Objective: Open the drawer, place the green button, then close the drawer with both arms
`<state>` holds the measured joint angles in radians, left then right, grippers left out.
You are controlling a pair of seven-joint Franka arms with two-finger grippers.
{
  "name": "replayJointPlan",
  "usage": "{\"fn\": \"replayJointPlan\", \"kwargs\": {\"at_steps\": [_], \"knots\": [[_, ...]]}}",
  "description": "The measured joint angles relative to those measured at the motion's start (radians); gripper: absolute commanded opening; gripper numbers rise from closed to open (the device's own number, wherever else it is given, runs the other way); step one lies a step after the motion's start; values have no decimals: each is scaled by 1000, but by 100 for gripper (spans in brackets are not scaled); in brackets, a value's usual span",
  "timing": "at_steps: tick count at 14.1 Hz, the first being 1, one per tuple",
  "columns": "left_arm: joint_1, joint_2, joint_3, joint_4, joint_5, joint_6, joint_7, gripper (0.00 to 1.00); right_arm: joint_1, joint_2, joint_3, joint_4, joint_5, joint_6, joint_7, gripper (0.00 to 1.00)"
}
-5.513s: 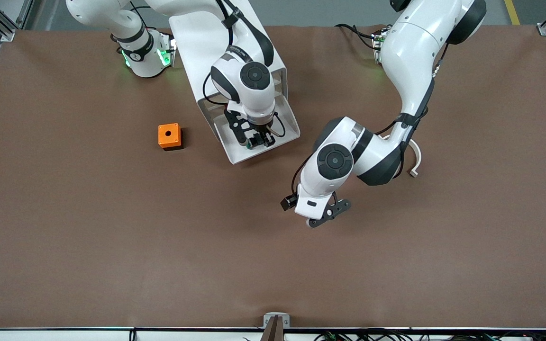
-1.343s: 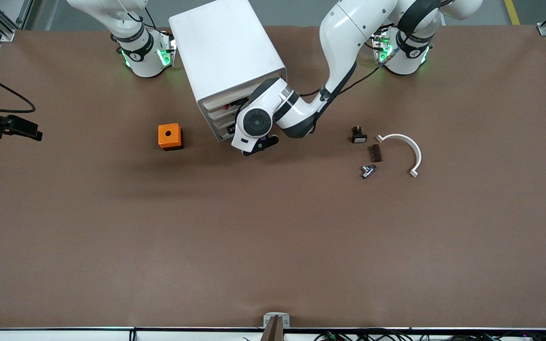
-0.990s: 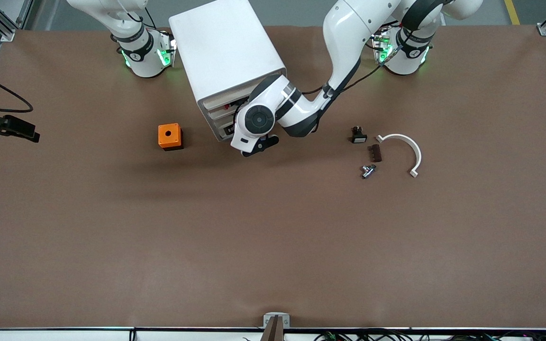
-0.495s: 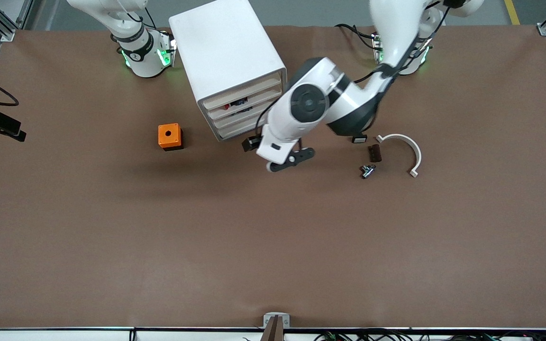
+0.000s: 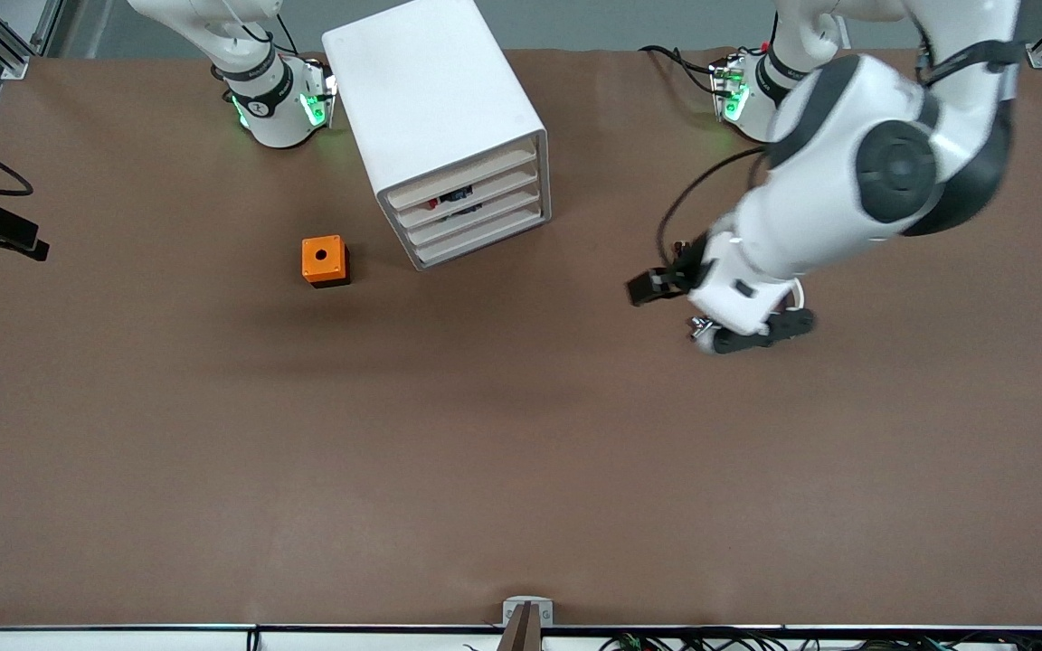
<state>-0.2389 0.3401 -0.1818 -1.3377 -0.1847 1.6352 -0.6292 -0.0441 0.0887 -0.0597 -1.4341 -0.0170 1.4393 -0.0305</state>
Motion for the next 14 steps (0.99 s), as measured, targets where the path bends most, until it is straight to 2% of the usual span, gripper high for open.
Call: {"fn": "replayJointPlan", "kwargs": {"at_steps": [4, 10, 14], "knots": [[101, -37, 0, -5, 85, -30, 90, 99, -2, -5, 0, 0, 0, -5, 0, 100], [239, -77, 0, -9, 90, -70, 255, 99, -2, -43, 1, -5, 1, -18, 0, 100], [270, -102, 19, -29, 91, -74, 324, 99, -2, -88, 8, -54, 1, -20, 0, 100]]}}
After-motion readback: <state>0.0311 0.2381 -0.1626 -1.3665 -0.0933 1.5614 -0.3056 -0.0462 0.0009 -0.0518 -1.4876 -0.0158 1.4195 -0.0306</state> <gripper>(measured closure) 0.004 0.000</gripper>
